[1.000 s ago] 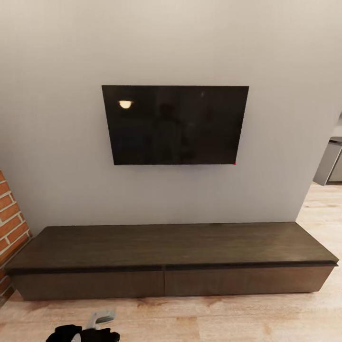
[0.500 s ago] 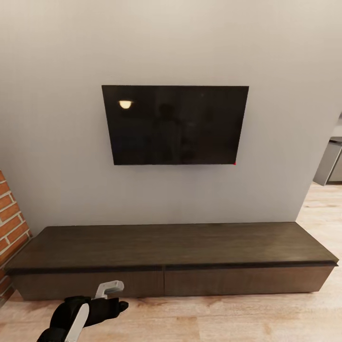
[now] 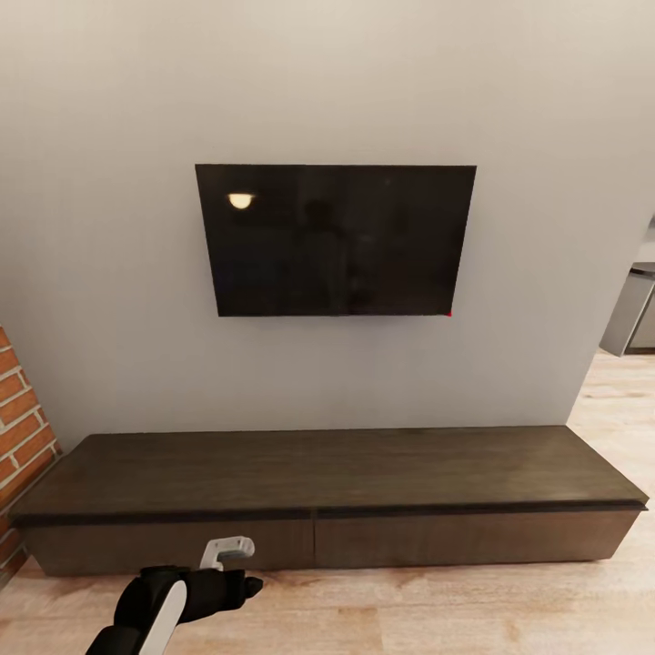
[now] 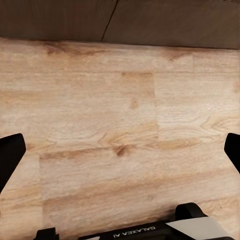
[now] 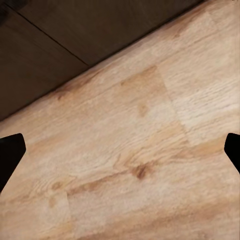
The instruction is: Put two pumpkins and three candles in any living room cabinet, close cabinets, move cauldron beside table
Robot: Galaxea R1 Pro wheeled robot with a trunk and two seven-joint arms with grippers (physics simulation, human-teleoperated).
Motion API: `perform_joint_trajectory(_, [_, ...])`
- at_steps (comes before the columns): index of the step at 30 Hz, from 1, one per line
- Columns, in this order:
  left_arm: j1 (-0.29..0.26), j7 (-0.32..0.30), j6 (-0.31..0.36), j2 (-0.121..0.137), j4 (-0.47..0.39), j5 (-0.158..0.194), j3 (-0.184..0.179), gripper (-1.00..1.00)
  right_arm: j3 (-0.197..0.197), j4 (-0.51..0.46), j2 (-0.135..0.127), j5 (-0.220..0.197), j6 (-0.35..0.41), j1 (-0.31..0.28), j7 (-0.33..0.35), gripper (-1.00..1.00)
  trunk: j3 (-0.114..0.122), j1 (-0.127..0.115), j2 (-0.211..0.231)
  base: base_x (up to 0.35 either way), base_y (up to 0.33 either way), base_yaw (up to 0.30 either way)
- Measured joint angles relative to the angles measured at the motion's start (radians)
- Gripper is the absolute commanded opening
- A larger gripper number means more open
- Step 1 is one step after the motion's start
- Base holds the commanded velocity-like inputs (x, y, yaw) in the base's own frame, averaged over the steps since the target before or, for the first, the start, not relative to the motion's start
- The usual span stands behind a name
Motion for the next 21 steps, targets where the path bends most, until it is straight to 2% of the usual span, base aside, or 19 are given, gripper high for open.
perform_joint_trajectory(5, [0.000, 0.000, 0.001, 0.004, -0.003, 0.004, 0.001, 1.00, 0.000, 0.000, -0.001, -0.013, -0.002, 0.000, 0.002, 1.00, 0.000, 0.000, 0.000, 0.000, 0.000, 0.000])
perform_joint_trajectory(7, [0.000, -0.001, 0.003, 0.007, -0.008, 0.020, 0.001, 1.00, 0.000, 0.001, -0.001, -0.024, -0.003, 0.000, 0.003, 1.00, 0.000, 0.000, 0.000, 0.000, 0.000, 0.000])
perform_joint_trajectory(10, [0.000, -0.001, 0.005, 0.013, -0.014, 0.077, 0.000, 1.00, 0.000, 0.001, -0.004, -0.061, -0.002, 0.000, 0.025, 1.00, 0.000, 0.000, 0.000, 0.000, 0.000, 0.000])
perform_joint_trajectory(12, [0.000, -0.001, 0.006, 0.024, -0.017, 0.126, -0.001, 1.00, 0.000, -0.001, -0.018, -0.128, 0.004, 0.000, 0.091, 1.00, 0.000, 0.000, 0.000, 0.000, 0.000, 0.000])
perform_joint_trajectory(13, [0.000, -0.001, 0.006, 0.029, -0.017, 0.137, 0.000, 1.00, 0.000, -0.002, -0.026, -0.152, 0.006, 0.000, 0.115, 1.00, 0.000, 0.000, 0.000, 0.000, 0.000, 0.000])
perform_joint_trajectory(15, [0.000, -0.001, 0.007, 0.049, -0.019, 0.181, 0.000, 1.00, 0.000, 0.006, -0.074, -0.277, 0.014, 0.000, 0.228, 1.00, 0.000, 0.000, 0.000, 0.000, 0.000, 0.000])
perform_joint_trajectory(16, [-0.001, -0.001, 0.007, 0.054, -0.021, 0.194, 0.000, 1.00, 0.001, 0.009, -0.088, -0.314, 0.017, 0.000, 0.256, 1.00, 0.000, 0.000, 0.000, 0.000, 0.000, 0.000])
perform_joint_trajectory(18, [-0.002, -0.001, 0.007, 0.077, -0.028, 0.253, 0.001, 1.00, 0.004, 0.020, -0.126, -0.440, 0.026, 0.000, 0.333, 1.00, 0.000, 0.000, 0.000, 0.000, 0.000, 0.000])
perform_joint_trajectory(19, [-0.003, -0.001, 0.008, 0.083, -0.029, 0.271, 0.000, 1.00, 0.004, 0.020, -0.132, -0.467, 0.026, 0.000, 0.345, 1.00, 0.000, 0.000, 0.000, 0.000, 0.000, 0.000])
perform_joint_trajectory(20, [-0.006, -0.001, 0.008, 0.104, -0.032, 0.322, 0.000, 1.00, 0.005, 0.018, -0.142, -0.518, 0.022, -0.005, 0.366, 1.00, -0.003, 0.004, -0.007, 0.000, 0.000, 0.000])
perform_joint_trajectory(21, [-0.007, -0.001, 0.008, 0.115, -0.032, 0.347, 0.000, 1.00, 0.005, 0.018, -0.144, -0.531, 0.018, -0.011, 0.371, 1.00, -0.006, 0.008, -0.014, 0.000, 0.000, 0.000])
